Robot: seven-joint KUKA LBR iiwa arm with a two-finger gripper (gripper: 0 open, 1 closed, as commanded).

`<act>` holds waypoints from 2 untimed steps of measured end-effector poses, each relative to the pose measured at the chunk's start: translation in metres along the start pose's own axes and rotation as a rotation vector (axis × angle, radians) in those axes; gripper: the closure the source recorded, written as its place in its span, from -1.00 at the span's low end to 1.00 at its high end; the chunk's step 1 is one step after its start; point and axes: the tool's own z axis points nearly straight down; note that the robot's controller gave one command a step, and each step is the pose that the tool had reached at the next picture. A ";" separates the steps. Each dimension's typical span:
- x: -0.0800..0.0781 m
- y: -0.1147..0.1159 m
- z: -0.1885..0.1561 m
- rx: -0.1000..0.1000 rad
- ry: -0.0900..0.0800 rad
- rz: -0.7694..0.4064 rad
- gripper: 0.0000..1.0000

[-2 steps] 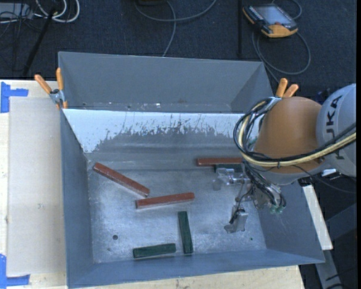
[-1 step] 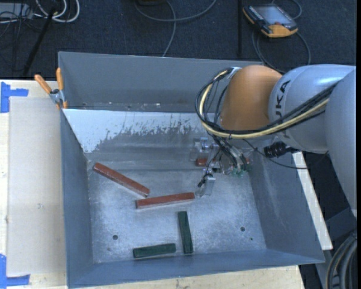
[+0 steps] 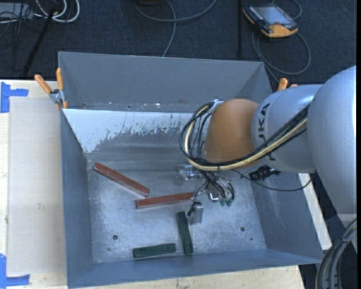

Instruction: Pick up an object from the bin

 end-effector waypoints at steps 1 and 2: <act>-0.002 -0.001 -0.002 0.002 -0.005 -0.002 1.00; -0.011 -0.003 -0.147 0.002 -0.016 -0.016 1.00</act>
Offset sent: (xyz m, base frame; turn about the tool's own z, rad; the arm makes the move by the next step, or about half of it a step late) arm 0.0000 0.0000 0.0000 0.0000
